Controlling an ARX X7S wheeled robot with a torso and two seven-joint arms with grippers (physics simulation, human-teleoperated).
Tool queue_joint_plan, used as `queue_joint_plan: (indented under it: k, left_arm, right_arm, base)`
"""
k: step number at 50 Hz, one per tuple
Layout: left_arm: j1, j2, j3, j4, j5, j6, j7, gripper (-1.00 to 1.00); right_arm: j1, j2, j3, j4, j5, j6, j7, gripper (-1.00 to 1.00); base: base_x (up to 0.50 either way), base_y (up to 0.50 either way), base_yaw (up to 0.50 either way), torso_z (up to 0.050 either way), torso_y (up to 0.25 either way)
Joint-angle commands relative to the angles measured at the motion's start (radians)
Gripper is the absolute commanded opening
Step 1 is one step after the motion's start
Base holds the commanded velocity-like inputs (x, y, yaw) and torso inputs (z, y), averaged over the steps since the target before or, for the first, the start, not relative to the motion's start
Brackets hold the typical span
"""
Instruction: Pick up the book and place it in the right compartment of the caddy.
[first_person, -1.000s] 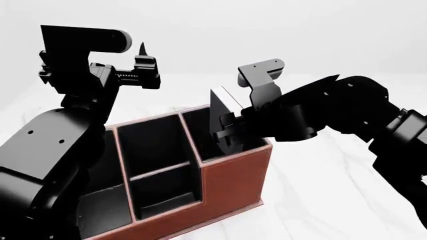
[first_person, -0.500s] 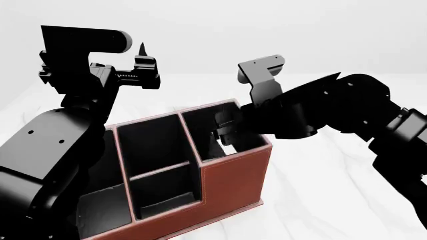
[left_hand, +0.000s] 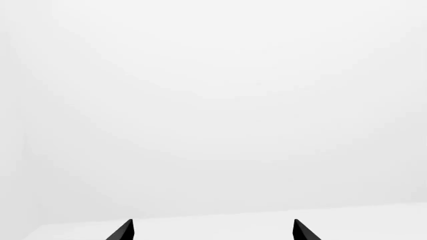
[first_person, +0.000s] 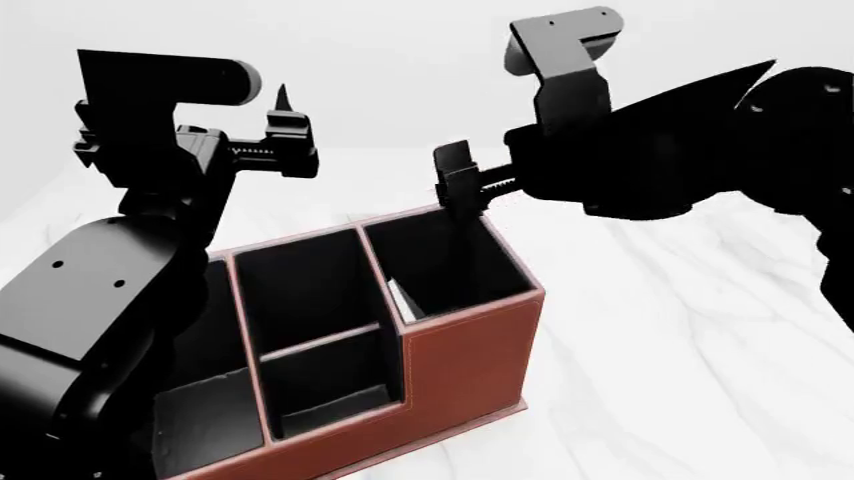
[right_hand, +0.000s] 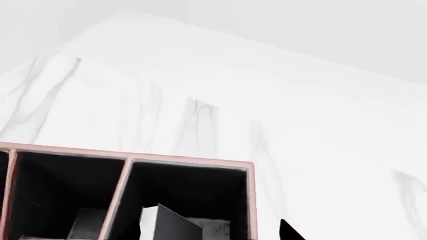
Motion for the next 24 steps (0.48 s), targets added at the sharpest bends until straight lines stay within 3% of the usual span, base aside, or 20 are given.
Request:
queue_joint_plan:
  k: [1, 3, 5, 16, 24]
  left_arm:
    - [0.002, -0.003, -0.002, -0.001, -0.005, 0.004, -0.003, 1.00]
    - [0.003, -0.004, -0.003, 0.003, -0.007, 0.002, -0.004, 1.00]
    - [0.004, -0.003, -0.004, 0.008, -0.009, -0.001, -0.006, 1.00]
    - [-0.003, 0.001, 0.000, 0.033, -0.022, -0.017, -0.014, 1.00]
    - [-0.007, 0.004, -0.008, 0.059, -0.039, -0.032, -0.019, 1.00]
  right_arm:
    - [0.106, 0.092, 0.061, -0.137, -0.001, -0.016, 0.152, 1.00]
    - [0.088, 0.114, 0.074, -0.177, 0.021, -0.027, 0.158, 1.00]
    - [0.072, 0.160, 0.055, -0.327, -0.169, -0.089, 0.219, 1.00]
    - [-0.091, 0.324, 0.113, -0.721, -0.277, -0.270, 0.389, 1.00]
    - [-0.146, 0.396, 0.122, -0.922, -0.484, -0.336, 0.467, 1.00]
  base:
    - [0.00, 0.00, 0.00, 0.000, 0.000]
    - [0.00, 0.00, 0.00, 0.000, 0.000]
    - [0.00, 0.00, 0.00, 0.000, 0.000]
    - [0.00, 0.00, 0.00, 0.000, 0.000]
    - [0.00, 0.00, 0.00, 0.000, 0.000]
